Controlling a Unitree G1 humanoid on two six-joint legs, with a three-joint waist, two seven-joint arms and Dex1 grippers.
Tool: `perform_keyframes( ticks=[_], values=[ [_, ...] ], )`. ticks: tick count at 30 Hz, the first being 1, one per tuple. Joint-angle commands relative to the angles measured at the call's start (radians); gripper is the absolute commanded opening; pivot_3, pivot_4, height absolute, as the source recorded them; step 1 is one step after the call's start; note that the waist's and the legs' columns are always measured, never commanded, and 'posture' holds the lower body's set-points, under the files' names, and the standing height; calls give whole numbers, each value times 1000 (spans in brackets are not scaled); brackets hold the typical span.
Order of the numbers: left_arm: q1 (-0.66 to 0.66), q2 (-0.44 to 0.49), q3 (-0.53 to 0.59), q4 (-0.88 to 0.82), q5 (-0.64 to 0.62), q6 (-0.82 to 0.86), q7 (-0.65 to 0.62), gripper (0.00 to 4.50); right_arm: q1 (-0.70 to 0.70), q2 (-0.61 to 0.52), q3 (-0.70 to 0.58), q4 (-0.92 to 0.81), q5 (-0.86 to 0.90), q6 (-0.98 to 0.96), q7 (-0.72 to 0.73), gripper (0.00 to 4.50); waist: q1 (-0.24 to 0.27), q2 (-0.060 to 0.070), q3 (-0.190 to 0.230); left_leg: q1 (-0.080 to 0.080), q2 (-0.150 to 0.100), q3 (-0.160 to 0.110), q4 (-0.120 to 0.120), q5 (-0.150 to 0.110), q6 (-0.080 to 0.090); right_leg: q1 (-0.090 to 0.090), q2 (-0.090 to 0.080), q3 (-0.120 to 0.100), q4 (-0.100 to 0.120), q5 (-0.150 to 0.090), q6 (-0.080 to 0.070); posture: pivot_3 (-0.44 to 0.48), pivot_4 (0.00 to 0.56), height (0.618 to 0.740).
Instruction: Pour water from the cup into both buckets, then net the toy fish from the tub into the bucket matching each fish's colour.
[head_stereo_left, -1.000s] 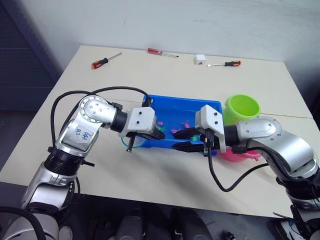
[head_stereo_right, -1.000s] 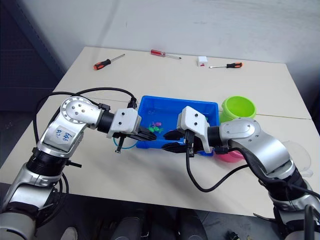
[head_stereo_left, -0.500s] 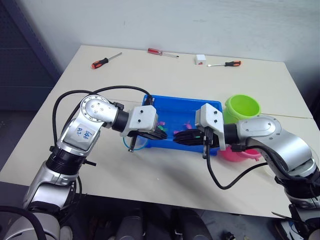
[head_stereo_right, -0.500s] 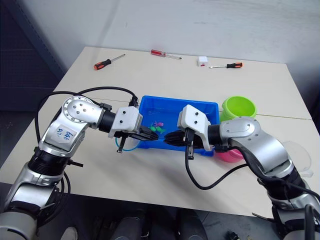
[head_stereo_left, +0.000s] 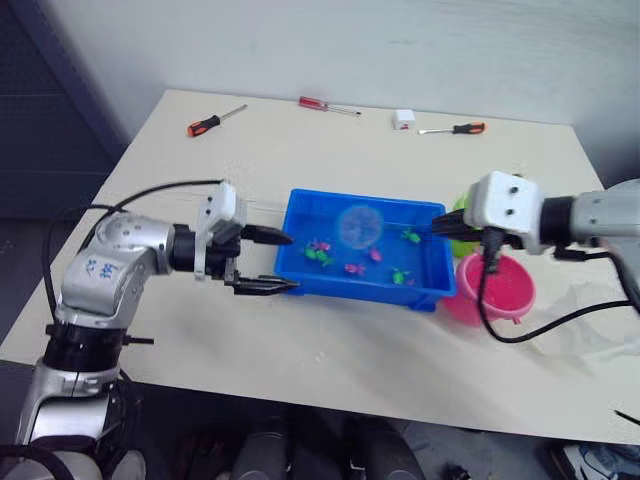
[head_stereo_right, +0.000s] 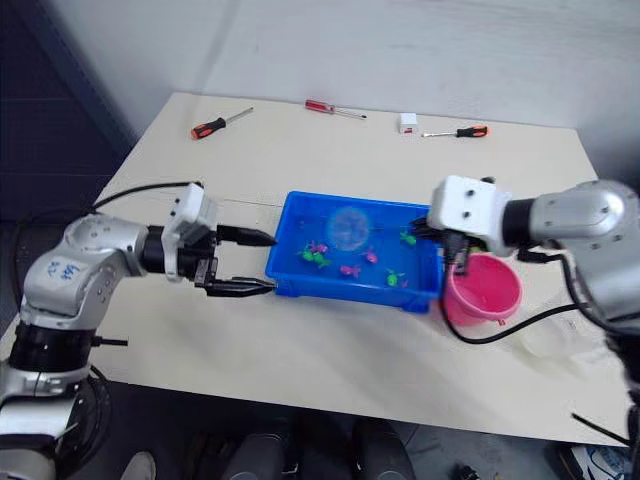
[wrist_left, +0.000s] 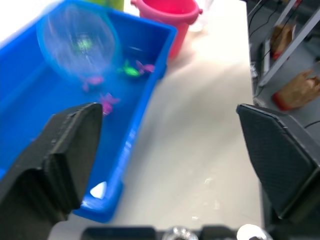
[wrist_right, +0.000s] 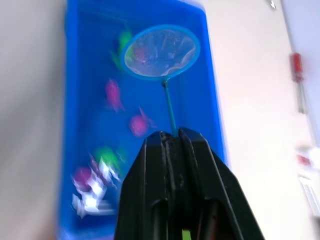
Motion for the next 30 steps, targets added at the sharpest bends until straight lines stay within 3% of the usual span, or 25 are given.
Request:
perform_keyframes(
  ticks=[1,7,12,18,30],
  values=[
    [6,0,11,-82,-16,-8,45,4452,-36,-47,26,136,-147,-257,42,0,-2,0,0,0,0,0,0,0,0,0,0,0,0,0,0,0,150,740],
    [8,-22,-17,-105,-10,-20,95,4452,-97,-34,70,257,-268,-458,66,0,-17,1,0,2,0,2,0,1,-1,-1,1,2,0,0,0,0,150,740],
    [3,-29,-26,-108,-10,-29,109,4452,-62,-49,31,243,-186,-459,159,0,-26,1,0,2,0,2,1,1,-2,-1,1,2,1,0,0,0,150,740],
    [-5,-35,-41,-104,-4,-42,122,4452,-13,-26,36,255,-220,-485,130,0,-24,1,0,2,0,1,2,1,-2,0,0,2,2,0,0,0,150,740],
    [-20,-33,-43,-108,-16,-33,131,4452,-90,46,86,366,-388,-601,35,0,-24,1,1,3,0,2,3,1,-2,0,0,2,4,0,0,0,150,740]
  ],
)
